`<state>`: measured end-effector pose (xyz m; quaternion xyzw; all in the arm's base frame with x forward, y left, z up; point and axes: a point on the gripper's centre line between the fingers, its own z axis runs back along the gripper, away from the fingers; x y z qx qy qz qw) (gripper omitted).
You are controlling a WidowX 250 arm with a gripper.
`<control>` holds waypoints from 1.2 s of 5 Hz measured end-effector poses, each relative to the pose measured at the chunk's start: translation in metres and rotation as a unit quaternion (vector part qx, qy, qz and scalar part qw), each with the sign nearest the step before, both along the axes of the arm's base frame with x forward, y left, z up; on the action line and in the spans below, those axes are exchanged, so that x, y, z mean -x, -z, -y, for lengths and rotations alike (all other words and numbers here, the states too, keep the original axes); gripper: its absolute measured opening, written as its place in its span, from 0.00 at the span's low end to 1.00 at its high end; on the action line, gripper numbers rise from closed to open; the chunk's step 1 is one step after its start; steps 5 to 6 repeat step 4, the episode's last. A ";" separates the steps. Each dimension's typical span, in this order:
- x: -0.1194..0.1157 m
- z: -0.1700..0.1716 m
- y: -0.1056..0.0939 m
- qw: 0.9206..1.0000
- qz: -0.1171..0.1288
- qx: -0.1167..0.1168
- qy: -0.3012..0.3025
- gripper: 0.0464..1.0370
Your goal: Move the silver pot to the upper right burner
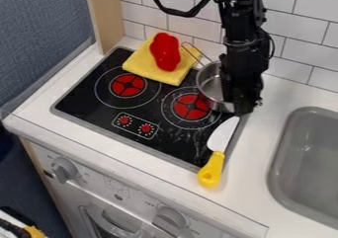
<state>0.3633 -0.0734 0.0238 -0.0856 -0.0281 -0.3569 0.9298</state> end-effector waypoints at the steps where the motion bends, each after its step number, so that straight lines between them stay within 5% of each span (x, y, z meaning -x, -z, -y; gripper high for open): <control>1: 0.000 0.003 -0.028 0.999 0.028 0.013 -0.026 0.83; 2: 0.003 -0.010 -0.053 0.992 0.054 -0.013 -0.111 0.97; 4: 0.012 -0.026 -0.057 0.967 0.052 -0.072 -0.239 0.96; 6: 0.012 -0.026 -0.057 0.967 0.052 -0.072 -0.239 0.96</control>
